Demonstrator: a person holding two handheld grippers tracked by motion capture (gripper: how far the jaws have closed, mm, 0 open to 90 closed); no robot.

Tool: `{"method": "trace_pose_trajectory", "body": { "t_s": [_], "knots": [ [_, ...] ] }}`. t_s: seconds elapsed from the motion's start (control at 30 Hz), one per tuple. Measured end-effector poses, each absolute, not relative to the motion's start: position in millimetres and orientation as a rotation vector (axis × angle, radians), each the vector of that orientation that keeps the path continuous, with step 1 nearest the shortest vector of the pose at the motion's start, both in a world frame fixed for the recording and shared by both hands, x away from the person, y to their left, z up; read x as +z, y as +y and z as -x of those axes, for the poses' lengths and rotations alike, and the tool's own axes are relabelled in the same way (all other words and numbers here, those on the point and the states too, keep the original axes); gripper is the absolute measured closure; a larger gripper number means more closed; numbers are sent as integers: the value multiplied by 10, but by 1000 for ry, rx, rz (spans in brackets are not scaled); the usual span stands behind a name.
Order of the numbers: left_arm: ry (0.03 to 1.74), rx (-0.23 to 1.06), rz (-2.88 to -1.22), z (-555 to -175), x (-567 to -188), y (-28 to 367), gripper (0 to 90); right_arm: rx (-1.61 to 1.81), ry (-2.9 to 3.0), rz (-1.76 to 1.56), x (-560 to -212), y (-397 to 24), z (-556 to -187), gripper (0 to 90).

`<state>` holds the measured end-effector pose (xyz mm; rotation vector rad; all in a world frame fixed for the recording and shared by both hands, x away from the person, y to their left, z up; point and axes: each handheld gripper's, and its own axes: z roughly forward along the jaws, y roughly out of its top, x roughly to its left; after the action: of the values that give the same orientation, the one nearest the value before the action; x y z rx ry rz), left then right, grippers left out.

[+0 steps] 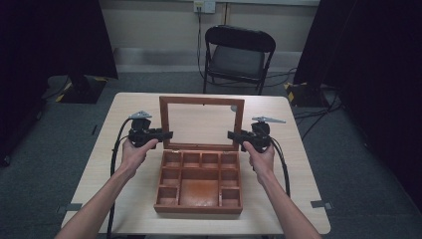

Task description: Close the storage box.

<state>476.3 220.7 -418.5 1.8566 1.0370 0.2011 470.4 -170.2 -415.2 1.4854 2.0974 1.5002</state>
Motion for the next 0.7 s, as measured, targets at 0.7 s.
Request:
{"method": "trace_pose_trajectory", "body": {
  "t_s": [0.7],
  "knots": [
    [997,183,-1795,-4743,-4047,2226,500,1492,2123,-1417,-4072,-1741,-4615,556]
  ]
}}
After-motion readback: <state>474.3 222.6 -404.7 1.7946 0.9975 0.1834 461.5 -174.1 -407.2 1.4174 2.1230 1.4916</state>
